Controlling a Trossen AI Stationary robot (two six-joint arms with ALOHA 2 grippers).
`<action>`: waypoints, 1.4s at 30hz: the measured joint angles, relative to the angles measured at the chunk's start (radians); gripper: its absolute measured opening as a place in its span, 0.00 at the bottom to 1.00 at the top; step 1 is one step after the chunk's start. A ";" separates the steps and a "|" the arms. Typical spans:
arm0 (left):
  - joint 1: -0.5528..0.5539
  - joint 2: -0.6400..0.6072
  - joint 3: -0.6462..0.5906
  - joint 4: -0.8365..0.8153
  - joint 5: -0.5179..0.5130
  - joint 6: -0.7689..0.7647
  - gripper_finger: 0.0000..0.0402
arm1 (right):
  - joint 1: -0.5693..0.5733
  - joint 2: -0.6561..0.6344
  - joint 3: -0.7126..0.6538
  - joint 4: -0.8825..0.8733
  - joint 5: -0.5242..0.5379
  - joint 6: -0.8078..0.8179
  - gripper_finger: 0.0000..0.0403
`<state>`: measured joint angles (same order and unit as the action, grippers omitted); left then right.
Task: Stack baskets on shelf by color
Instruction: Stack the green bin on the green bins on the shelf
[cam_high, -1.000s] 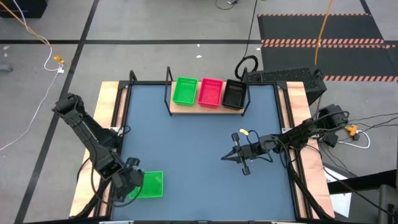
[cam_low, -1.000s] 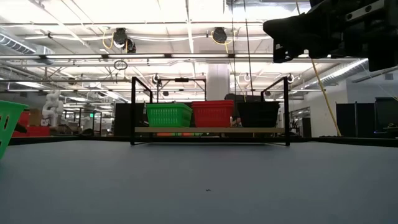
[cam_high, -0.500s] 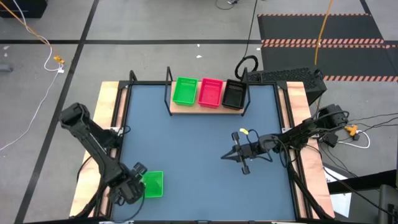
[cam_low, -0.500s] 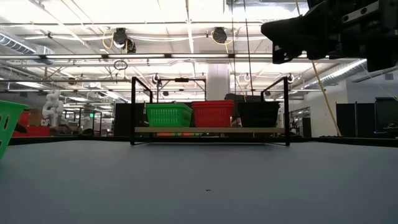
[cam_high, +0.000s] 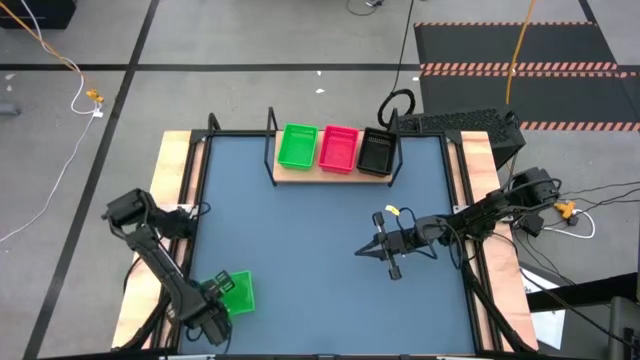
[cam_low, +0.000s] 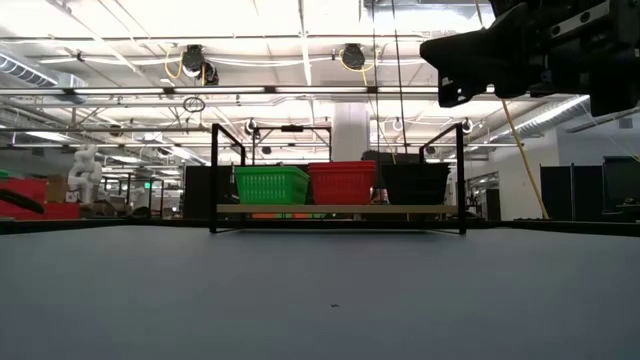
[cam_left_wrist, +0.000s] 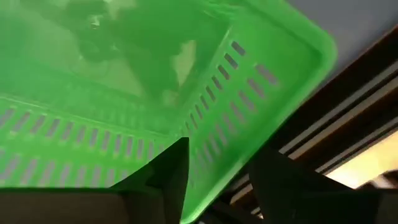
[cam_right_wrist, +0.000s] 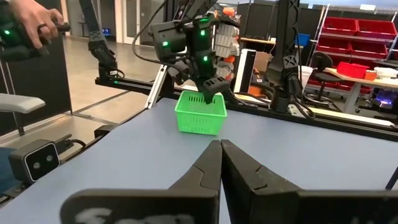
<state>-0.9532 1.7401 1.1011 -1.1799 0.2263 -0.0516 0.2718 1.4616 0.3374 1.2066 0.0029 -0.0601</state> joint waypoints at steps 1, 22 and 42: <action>-0.005 0.008 0.000 0.001 -0.022 -0.001 0.39 | 0.000 0.000 0.000 -0.001 0.000 0.000 0.00; 0.245 -0.111 0.386 -0.085 -0.683 -0.428 0.03 | -0.014 -0.002 0.013 0.046 0.024 0.075 0.00; 1.243 -0.117 0.427 0.348 -0.448 0.307 0.05 | -0.018 -0.004 0.068 0.012 0.022 0.031 0.00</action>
<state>0.2897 1.6236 1.5278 -0.8317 -0.2214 0.2552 0.2543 1.4578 0.4057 1.2186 0.0254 -0.0286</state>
